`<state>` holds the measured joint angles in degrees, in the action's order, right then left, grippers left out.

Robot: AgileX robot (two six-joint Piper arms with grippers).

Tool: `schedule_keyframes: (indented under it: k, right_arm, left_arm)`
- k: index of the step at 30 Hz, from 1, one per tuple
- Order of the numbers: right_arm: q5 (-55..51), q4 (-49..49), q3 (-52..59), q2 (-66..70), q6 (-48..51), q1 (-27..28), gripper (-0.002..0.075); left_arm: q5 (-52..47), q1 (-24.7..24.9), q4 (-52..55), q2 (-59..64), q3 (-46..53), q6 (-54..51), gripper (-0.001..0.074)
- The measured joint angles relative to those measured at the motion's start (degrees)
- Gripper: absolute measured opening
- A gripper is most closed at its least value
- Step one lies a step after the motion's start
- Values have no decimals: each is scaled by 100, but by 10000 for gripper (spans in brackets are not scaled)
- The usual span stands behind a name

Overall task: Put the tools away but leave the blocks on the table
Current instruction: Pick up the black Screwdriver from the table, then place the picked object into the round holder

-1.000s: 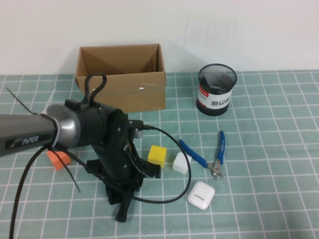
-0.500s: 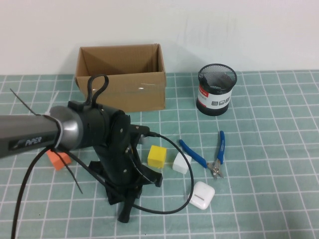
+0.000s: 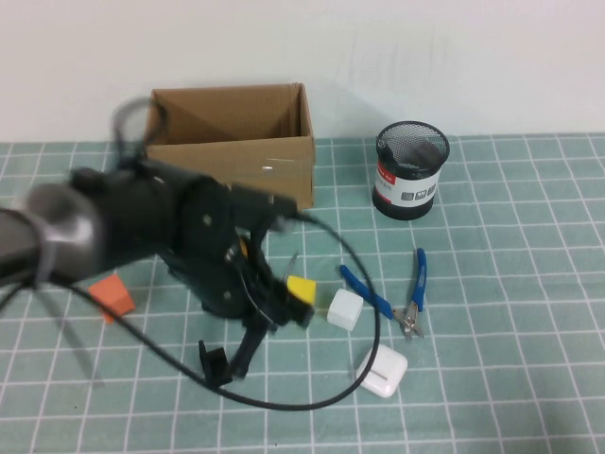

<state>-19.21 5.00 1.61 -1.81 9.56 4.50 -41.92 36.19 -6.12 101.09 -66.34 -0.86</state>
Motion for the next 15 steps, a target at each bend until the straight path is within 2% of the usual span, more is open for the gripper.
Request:
schedule_keyframes:
  k: [5,10,13,15]
  right_arm:
    - [0,0,0,0,0,0,-7]
    - [0,-8,0,0,0,0,-7]
    - [0,-1,0,0,0,0,-7]
    - [0,-1,0,0,0,0,-7]
  left_arm:
    - [415,88,0,-914,0,-517,177]
    - [1452,255,81,-1391,112,-863,177]
    - [2729,421,197,-1432,411,-889,177]
    - [4049,504,319,-1432,744,-889,177]
